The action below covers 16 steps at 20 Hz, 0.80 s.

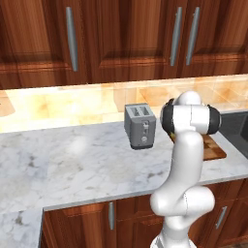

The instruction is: Pick up the sponge from the counter and clean the cutting board by briefly scrubbing or pressing down on the cutting board. Once finished, release the sponge.

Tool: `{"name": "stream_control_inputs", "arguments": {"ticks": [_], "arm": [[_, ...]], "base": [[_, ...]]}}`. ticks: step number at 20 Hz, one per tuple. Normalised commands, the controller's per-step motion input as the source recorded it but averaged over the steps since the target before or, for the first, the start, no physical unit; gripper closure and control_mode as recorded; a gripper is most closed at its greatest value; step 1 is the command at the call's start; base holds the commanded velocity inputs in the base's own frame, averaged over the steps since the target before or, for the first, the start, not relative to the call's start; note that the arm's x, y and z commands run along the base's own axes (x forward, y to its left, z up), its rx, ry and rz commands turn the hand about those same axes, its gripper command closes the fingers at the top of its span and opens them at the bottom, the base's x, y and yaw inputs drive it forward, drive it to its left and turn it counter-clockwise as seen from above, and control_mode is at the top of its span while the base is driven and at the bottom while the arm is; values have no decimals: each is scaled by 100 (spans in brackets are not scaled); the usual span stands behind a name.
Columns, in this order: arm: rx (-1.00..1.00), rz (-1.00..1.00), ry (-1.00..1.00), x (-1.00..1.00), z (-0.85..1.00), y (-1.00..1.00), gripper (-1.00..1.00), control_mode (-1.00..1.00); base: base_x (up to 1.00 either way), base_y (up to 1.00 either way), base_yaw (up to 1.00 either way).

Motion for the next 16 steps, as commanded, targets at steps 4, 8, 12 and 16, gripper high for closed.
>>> {"name": "stream_control_inputs", "arguments": {"ticks": [4,8,12,16], "arm": [[-3,2,-2,24,-3,-19,100,-100],[-12,1,10,8,-15,-17,100,-100],[-19,0,33,22,-2,-11,100,-100],[-11,0,28,14,-11,-18,100,-100]], "base": [[0,0,0],[0,0,0],[0,0,0],[0,0,0]]}}
